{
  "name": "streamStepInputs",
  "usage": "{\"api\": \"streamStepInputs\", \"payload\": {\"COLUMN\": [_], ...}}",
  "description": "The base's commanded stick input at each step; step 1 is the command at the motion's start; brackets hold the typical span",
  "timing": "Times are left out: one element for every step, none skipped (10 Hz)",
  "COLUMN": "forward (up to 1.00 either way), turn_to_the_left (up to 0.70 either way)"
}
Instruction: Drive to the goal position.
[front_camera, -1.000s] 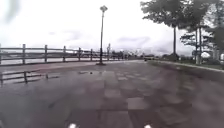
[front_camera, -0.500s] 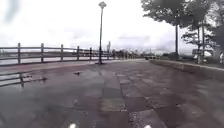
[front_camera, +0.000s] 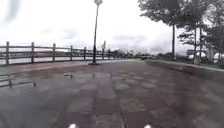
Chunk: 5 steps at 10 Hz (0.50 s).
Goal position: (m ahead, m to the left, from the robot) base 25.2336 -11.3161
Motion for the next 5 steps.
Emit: {"api": "streamStepInputs", "payload": {"forward": [0.85, 0.85, 0.85, 0.85, 0.85], "turn_to_the_left": [0.01, 0.00, -0.13, -0.30, -0.33]}}
